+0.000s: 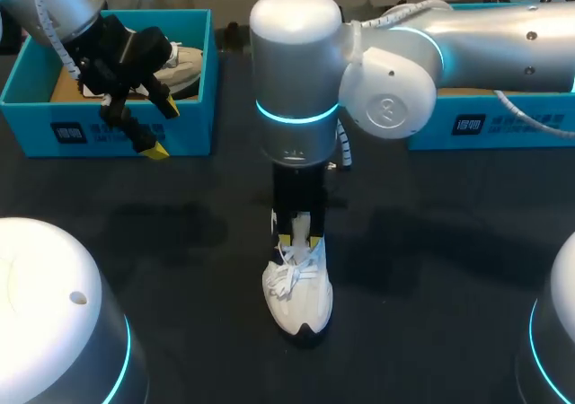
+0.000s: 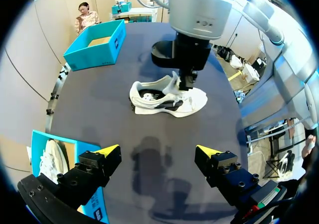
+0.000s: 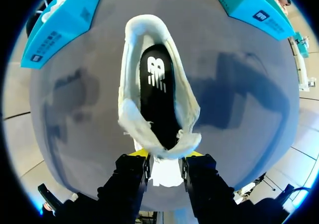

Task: Take the shoe out of the shoebox, open the shoe tongue, remove and reinsert the insole, then place the shoe into the shoebox

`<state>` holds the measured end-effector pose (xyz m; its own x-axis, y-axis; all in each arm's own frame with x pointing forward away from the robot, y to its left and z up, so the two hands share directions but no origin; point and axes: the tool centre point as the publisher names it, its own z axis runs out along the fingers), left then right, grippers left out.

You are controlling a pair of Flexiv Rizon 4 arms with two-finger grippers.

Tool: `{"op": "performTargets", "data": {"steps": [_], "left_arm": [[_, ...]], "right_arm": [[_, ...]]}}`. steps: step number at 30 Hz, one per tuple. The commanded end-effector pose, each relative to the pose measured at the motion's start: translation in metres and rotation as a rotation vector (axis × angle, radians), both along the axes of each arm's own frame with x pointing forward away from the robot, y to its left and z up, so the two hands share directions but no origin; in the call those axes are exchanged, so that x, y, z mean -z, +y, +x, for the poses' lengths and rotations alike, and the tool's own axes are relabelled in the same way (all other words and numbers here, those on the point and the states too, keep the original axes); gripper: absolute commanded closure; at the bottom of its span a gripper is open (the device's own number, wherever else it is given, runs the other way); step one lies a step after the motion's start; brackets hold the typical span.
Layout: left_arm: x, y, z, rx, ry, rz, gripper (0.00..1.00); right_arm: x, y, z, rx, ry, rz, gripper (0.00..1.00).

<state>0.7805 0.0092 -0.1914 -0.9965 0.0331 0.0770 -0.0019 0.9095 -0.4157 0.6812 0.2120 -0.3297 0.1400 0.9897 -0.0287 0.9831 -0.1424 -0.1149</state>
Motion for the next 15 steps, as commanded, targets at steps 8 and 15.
{"op": "performTargets", "data": {"steps": [8, 15], "left_arm": [[0.000, 0.000, -0.001, 0.000, -0.001, 0.003, 0.00], [0.000, 0.000, -0.001, 0.000, -0.001, 0.003, 0.00]], "right_arm": [[-0.017, 0.000, 0.005, -0.009, -0.008, -0.041, 0.64], [-0.012, 0.001, 0.023, -0.052, -0.037, -0.025, 0.63]]}}
